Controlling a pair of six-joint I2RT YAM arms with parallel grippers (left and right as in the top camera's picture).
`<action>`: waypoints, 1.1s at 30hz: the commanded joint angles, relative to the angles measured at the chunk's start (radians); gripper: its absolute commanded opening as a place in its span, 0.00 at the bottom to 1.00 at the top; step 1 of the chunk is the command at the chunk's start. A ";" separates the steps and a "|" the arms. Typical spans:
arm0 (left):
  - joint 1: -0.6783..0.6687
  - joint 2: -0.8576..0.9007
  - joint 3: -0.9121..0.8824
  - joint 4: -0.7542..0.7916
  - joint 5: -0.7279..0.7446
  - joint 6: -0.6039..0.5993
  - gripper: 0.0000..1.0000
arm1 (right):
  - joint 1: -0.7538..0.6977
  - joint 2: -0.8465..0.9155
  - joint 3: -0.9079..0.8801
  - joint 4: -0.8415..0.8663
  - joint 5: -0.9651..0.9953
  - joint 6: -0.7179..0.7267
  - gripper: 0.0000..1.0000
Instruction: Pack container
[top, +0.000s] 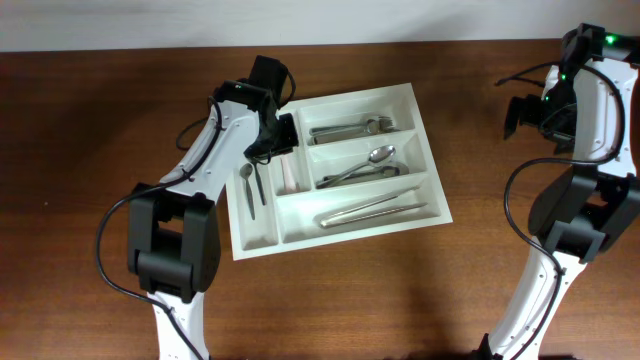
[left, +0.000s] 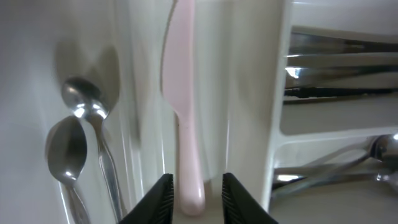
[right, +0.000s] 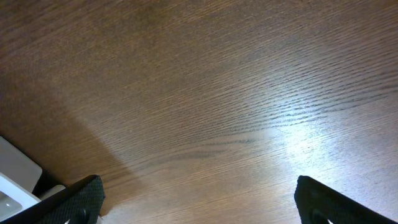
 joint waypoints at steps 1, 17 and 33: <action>0.004 -0.002 0.097 -0.018 0.034 0.088 0.34 | 0.005 -0.005 -0.004 0.001 -0.005 -0.007 0.98; 0.105 -0.106 0.638 -0.511 -0.135 0.253 0.99 | 0.005 -0.005 -0.004 0.001 -0.005 -0.007 0.99; 0.135 -0.598 0.646 -0.629 -0.225 0.310 0.99 | 0.005 -0.005 -0.004 0.001 -0.005 -0.007 0.99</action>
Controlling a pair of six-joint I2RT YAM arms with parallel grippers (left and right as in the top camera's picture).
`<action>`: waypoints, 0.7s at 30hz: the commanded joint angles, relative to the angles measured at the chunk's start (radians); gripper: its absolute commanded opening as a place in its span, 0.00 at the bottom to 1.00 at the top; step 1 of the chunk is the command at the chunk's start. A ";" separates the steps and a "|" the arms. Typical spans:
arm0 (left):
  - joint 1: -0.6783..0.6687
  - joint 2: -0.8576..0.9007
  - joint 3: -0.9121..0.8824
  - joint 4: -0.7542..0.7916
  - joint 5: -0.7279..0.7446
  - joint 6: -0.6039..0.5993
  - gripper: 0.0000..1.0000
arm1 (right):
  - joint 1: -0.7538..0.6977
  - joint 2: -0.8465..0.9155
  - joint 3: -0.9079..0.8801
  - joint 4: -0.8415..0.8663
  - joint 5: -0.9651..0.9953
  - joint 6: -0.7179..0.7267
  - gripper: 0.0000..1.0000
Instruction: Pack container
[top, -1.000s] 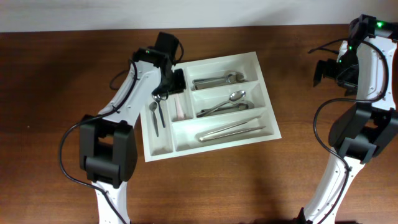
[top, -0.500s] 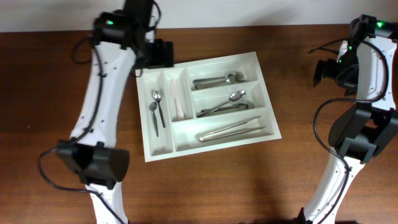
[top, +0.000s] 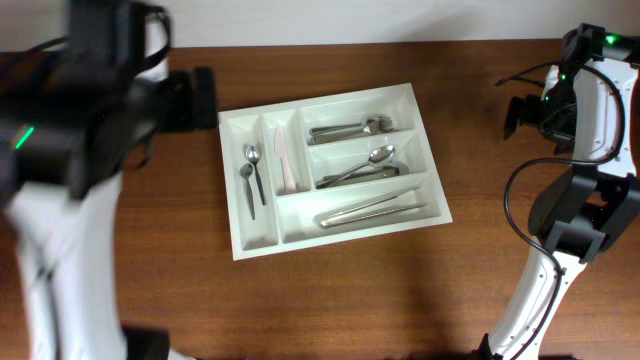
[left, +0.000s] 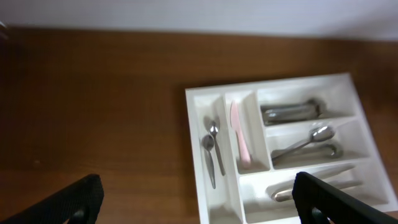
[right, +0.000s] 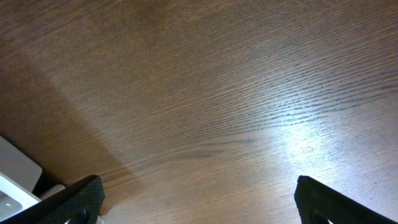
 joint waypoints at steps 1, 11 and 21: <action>0.002 -0.116 0.017 -0.023 -0.026 0.016 0.99 | 0.005 -0.005 -0.004 0.001 -0.005 -0.007 0.99; 0.000 -0.468 -0.073 -0.086 0.074 0.020 0.99 | 0.005 -0.005 -0.004 0.001 -0.005 -0.007 0.99; 0.001 -0.847 -0.442 -0.069 0.118 -0.051 0.99 | 0.005 -0.005 -0.004 0.001 -0.005 -0.007 0.99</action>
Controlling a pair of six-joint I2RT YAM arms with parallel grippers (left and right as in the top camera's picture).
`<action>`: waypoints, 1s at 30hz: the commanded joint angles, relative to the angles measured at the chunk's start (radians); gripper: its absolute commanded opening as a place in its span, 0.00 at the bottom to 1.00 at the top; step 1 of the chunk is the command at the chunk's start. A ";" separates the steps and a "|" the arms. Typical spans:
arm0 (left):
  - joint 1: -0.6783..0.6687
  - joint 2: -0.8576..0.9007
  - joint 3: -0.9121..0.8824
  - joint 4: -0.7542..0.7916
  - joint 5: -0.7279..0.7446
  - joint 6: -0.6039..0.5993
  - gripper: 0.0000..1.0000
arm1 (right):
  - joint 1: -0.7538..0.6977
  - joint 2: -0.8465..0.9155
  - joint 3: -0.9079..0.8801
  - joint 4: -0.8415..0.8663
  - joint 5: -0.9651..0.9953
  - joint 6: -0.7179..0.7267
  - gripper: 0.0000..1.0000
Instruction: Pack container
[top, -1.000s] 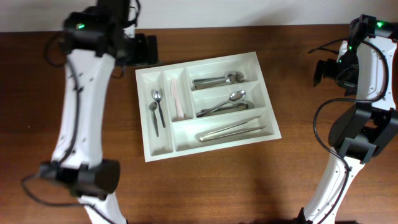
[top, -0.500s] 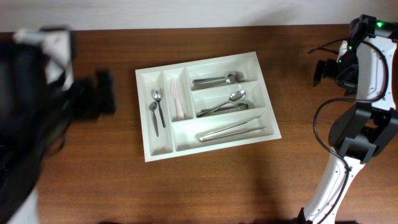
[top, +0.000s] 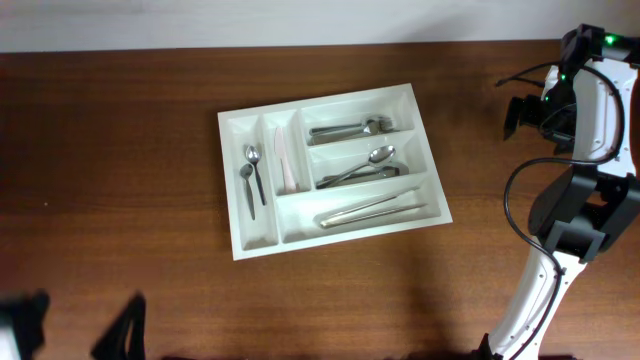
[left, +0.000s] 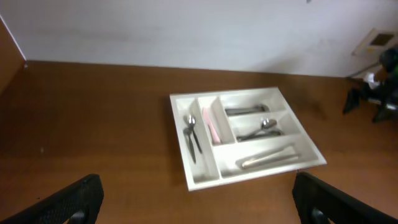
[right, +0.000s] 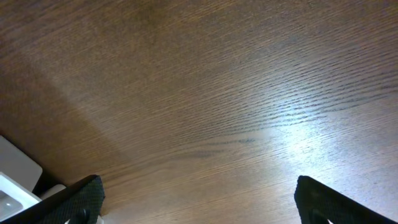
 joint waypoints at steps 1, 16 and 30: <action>0.001 -0.072 -0.128 0.029 0.021 -0.073 0.99 | 0.005 -0.005 -0.004 0.001 -0.005 -0.007 0.99; 0.000 -0.110 -0.608 0.227 0.250 -0.121 0.99 | 0.005 -0.005 -0.004 0.001 -0.005 -0.007 0.99; 0.000 -0.110 -0.710 0.400 0.188 0.205 0.99 | 0.005 -0.005 -0.004 0.001 -0.005 -0.007 0.99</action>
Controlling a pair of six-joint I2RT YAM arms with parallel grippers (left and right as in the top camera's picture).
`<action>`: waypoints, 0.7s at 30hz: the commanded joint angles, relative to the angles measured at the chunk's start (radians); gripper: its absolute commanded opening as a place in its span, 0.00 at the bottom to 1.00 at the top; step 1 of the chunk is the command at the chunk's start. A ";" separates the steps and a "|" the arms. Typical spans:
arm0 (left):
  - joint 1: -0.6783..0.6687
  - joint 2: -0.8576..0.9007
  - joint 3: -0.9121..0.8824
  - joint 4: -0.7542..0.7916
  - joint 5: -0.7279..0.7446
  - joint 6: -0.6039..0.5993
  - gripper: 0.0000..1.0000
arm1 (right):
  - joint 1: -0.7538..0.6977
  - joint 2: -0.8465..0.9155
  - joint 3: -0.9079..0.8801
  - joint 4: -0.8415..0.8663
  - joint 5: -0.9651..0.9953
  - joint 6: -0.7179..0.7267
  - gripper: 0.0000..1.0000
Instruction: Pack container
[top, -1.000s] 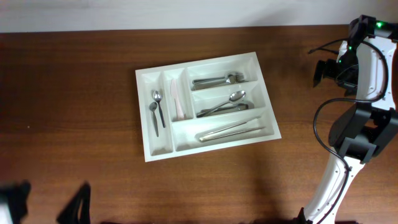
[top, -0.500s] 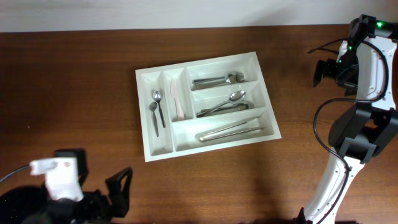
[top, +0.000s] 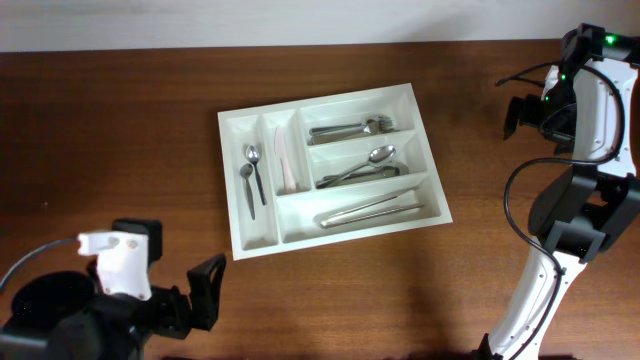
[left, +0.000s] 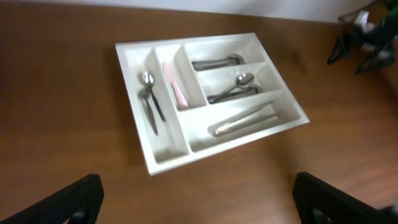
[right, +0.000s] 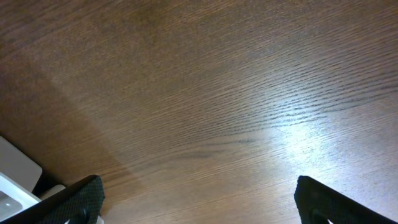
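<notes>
The white cutlery tray (top: 340, 238) lies mid-table at a slant. It holds a pink knife (top: 285, 160), two small spoons (top: 250, 175), forks (top: 350, 128), larger spoons (top: 365, 165) and long steel pieces (top: 375, 210). My left gripper (top: 205, 290) is low at the front left, well away from the tray, open and holding nothing. Its wrist view looks down on the tray (left: 168, 167) and the pink knife (left: 176, 87), with the gripper (left: 199, 211) spread wide. My right gripper (top: 525, 115) hangs at the far right, also open and holding nothing (right: 199, 205).
Bare brown wood surrounds the tray. A white wall strip runs along the table's far edge. The right arm's base and cables stand at the right edge (top: 570, 230). A white object's corner (right: 15, 174) shows at the left of the right wrist view.
My left arm, almost out of the overhead view before, now shows at the front left corner. Its camera sees the tray nearer and from a steeper angle. The right arm has not moved.
First my left gripper was down in the tray, its fingers on either side of the pink knife's handle. Then it was up and clear at the left, wide open, with the knife lying in its compartment. It then stood back at the front left, where it is now.
</notes>
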 joint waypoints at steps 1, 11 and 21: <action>0.000 -0.006 -0.070 0.045 -0.011 0.198 0.99 | 0.005 -0.005 -0.004 0.001 -0.005 -0.007 0.99; 0.001 -0.071 -0.439 0.395 -0.011 0.232 0.99 | 0.005 -0.005 -0.004 0.001 -0.005 -0.007 0.99; 0.055 -0.397 -0.831 0.745 0.043 0.307 0.99 | 0.005 -0.005 -0.004 0.001 -0.005 -0.007 0.99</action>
